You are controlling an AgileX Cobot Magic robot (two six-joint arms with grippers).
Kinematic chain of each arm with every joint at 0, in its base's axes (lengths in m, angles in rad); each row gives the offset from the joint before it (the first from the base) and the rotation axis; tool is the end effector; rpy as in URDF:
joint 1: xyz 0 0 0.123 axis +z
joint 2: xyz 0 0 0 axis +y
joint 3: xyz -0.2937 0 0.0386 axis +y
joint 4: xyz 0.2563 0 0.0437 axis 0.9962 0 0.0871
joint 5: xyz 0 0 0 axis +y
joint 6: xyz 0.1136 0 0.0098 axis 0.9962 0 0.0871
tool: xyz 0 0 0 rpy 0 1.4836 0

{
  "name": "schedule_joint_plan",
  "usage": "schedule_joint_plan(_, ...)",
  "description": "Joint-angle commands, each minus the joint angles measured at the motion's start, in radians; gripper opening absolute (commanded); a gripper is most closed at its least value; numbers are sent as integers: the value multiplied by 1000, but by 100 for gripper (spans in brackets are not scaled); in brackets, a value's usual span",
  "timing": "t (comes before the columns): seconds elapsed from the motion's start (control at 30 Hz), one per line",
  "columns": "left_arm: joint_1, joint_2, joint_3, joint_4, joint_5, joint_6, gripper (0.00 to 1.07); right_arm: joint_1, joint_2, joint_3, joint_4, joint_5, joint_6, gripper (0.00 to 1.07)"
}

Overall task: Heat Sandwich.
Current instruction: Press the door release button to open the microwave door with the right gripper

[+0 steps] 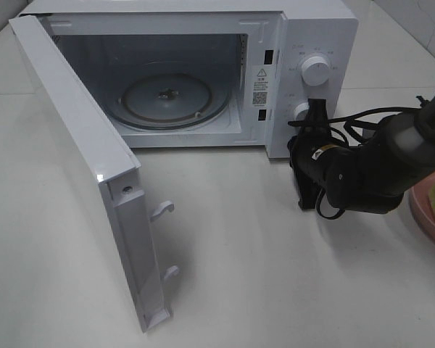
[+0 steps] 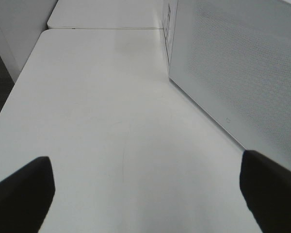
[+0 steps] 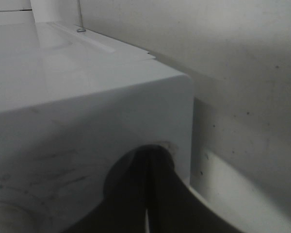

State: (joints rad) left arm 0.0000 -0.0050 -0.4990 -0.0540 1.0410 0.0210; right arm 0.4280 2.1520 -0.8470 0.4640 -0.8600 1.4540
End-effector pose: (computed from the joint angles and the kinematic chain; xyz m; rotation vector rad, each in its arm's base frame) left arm 0.0120 -0.0053 0.2726 0.0232 2.0197 -0.0511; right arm 0.3810 0.1314 0.0683 1.5021 1.5049 1.0614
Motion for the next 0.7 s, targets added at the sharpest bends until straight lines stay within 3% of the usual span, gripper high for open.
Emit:
schedule_joint_plan(0.03,-1,-26,3,-2,-6,-1,98,-19,-11,-69,-93,-98,-4,1)
schedule_joint_plan(0.47,-1,-26,3,-2,-6,-1,98,-19,-61,53,-152,-87,21,2)
schedule_joint_plan(0.7,-1,-26,3,-2,-6,-1,98,-19,-137,148,-164,17,-44,3)
